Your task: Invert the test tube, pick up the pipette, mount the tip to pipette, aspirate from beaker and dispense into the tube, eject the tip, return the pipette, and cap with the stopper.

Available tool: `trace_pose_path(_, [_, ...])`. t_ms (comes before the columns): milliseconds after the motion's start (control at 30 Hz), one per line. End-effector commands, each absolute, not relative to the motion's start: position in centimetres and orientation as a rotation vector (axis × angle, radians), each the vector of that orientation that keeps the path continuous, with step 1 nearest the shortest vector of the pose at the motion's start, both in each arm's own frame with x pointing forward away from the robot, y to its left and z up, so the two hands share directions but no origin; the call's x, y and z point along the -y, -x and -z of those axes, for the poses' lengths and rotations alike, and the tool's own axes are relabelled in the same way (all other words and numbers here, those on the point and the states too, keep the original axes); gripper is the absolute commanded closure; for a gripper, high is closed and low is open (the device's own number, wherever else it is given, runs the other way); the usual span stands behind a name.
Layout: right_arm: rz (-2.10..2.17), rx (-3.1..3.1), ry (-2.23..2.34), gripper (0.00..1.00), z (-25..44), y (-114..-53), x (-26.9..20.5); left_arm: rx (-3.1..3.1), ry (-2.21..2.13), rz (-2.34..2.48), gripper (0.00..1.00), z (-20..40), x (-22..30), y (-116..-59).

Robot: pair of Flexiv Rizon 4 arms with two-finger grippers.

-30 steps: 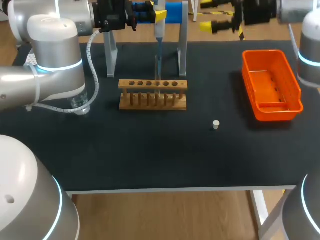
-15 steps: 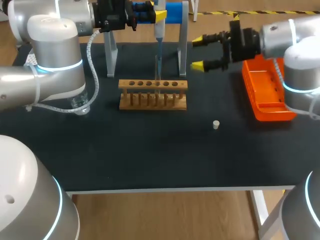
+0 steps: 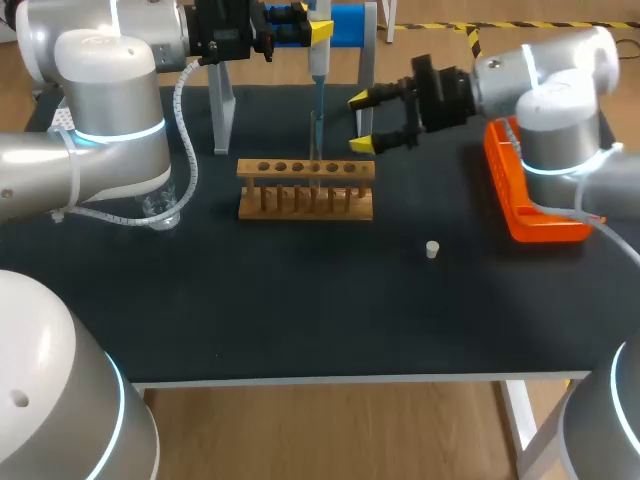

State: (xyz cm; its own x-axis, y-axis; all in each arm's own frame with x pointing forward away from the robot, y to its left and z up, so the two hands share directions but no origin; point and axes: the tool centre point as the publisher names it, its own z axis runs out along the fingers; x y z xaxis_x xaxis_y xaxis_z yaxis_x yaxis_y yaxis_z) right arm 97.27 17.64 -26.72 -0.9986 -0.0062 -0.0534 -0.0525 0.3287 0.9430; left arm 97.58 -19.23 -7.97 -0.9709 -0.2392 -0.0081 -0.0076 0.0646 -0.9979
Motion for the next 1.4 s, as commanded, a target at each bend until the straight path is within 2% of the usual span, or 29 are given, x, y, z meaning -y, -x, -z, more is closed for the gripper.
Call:
trace_pose_path(33, [-1.793, -2.56, 0.08, 0.0, 27.9, -97.9, -19.5, -2.159, 0.257, 2.022, 1.0, 7.9, 19.3, -97.6])
trace_pose_path(600, [-1.696, -2.64, 0.085, 0.0, 30.3, -97.5, -23.2, -2.159, 0.257, 2.022, 1.0, 7.9, 19.3, -97.6])
trace_pose_path(1400, [-1.585, -2.644, 0.029, 0.0, 31.2, -97.6, -24.8, -2.159, 0.257, 2.022, 1.0, 7.9, 19.3, -97.6])
